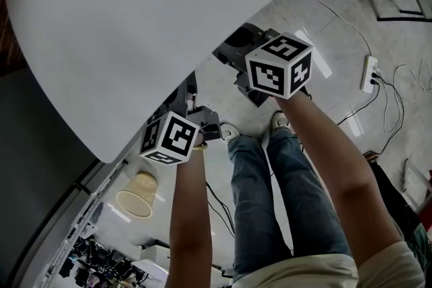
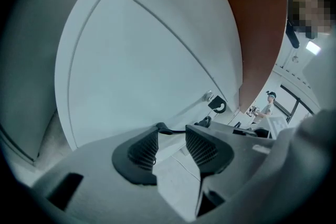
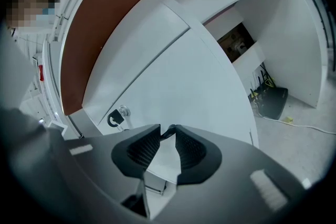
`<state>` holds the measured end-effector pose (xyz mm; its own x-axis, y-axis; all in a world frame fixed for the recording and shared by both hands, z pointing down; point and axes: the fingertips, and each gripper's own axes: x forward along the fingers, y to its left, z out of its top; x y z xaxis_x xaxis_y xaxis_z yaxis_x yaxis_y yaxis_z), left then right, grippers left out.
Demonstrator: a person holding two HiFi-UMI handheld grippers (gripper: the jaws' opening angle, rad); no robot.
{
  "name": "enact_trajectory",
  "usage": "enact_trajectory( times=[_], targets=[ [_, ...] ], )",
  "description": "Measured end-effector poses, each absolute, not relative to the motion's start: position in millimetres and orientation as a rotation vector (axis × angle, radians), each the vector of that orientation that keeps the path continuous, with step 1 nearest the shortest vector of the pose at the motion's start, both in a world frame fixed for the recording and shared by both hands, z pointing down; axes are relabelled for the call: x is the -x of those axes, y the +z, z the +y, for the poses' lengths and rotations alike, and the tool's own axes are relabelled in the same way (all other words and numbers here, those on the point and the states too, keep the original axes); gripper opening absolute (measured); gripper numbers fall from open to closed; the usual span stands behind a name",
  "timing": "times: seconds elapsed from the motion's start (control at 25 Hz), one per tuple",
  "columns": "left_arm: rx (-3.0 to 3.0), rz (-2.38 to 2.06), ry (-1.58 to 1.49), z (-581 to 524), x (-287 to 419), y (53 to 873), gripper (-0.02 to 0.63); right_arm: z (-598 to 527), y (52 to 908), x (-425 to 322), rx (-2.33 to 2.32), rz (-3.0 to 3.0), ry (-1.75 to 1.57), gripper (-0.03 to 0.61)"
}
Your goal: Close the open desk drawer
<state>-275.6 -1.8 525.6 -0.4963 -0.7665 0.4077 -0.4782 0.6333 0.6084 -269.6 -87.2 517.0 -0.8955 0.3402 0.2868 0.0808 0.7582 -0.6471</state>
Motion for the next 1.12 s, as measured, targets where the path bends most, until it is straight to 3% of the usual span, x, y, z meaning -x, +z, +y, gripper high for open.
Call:
enact_trajectory(
  times=[0.52,0.72,0.8,0.84,1.12],
  targets=[
    [-0.969,-2.217,-0.542,0,278,528,0.152,-88,517,270,0.252,-2.586,0.939,0.087],
    [-0.949,-2.217,-0.557,2,272,523,0.146,-91,514,257,0.164,-2.591,0.984,0.044],
    [-0.947,-2.226,-0.558,6,267,518,0.12,-91,511,249,0.141,-2.601,0.977,0.008],
    [-0.954,-2.232,-0.555,8,263,515,0.072,-92,509,244,0.13,-2.607,0.977,0.002],
    [-1.024,-2.254,-0.543,5,237,493,-0.002,-85,493,219,0.124,-2.637,0.928,0.002]
  ],
)
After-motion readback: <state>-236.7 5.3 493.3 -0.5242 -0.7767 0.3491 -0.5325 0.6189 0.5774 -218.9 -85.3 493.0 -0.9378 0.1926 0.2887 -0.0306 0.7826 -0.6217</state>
